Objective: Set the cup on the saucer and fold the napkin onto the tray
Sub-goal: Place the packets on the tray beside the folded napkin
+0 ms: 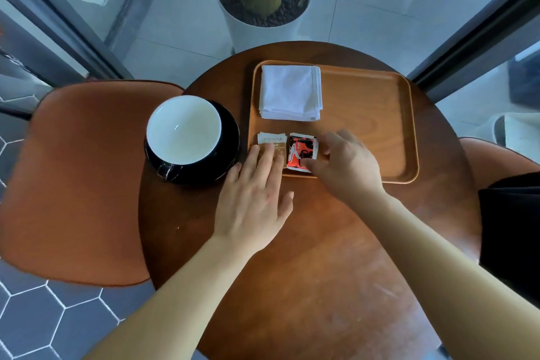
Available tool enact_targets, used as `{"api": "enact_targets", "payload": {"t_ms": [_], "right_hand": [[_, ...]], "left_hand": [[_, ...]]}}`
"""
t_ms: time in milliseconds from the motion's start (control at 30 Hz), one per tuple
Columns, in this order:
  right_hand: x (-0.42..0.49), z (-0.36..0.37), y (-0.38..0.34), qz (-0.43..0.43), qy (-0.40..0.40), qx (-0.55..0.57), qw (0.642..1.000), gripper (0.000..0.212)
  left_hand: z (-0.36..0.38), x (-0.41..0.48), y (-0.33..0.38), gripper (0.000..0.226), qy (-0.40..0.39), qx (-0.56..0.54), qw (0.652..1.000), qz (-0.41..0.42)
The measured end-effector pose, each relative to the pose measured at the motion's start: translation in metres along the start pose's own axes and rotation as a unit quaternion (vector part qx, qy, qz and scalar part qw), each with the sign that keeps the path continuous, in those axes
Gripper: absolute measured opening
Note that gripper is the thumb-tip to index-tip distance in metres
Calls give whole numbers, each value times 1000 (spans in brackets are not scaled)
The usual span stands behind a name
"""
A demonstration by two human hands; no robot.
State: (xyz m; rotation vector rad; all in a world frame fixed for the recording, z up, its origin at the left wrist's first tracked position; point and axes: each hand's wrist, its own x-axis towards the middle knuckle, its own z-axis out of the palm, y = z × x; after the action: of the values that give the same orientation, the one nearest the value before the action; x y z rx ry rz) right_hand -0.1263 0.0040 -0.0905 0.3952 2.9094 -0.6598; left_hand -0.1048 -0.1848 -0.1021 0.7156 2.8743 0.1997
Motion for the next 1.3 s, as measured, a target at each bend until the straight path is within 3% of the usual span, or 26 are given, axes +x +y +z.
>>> {"api": "enact_targets", "payload": {"t_ms": [233,833,1067,1300], "right_hand": [[-1,6,-6,-11,-14,31,999,31],[-7,11,-11,16,5,40,999,33],[-4,11,-11,10,2,25,1000,61],[4,10,-15,24,-17,-15,999,37]], "left_hand": [[2,-6,5,64,-4,-20,999,-33],[6,-8,9,61,10,-14,999,-38],[9,-9,8,64,20,-9,999,-34],[9,-6,9,64,13,-4,999,-38]]}}
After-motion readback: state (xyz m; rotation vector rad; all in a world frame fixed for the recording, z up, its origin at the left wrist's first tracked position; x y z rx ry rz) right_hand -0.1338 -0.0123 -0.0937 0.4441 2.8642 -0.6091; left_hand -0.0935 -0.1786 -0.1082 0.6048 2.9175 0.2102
